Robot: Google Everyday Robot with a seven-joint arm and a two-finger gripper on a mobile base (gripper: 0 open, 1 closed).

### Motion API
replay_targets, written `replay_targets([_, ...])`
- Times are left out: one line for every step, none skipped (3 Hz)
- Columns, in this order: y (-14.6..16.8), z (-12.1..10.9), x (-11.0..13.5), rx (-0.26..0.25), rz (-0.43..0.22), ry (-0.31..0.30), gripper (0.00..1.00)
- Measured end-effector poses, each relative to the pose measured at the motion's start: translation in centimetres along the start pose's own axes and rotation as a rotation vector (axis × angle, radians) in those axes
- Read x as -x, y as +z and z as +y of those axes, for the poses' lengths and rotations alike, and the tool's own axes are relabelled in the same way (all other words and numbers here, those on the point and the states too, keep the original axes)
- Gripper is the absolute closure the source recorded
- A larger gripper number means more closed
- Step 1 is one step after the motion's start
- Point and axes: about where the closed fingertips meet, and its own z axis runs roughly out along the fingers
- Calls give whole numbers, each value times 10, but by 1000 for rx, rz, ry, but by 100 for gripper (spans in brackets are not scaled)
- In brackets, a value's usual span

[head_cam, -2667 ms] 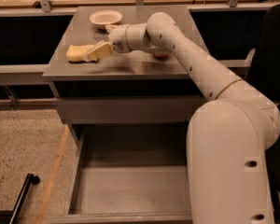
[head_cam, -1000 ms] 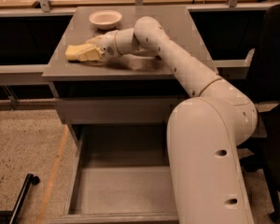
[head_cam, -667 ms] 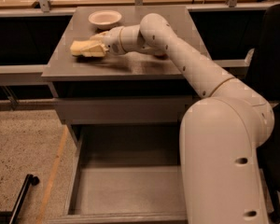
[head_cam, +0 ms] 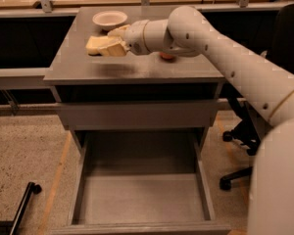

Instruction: Place sponge into middle drawer

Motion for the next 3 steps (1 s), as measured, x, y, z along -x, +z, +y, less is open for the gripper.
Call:
replay_targets([-41,19,-3,-15,0,13,100])
replay_targets([-81,41,-10,-4,13,20,100])
replay_targets([-111,65,-38,35,46,99,100])
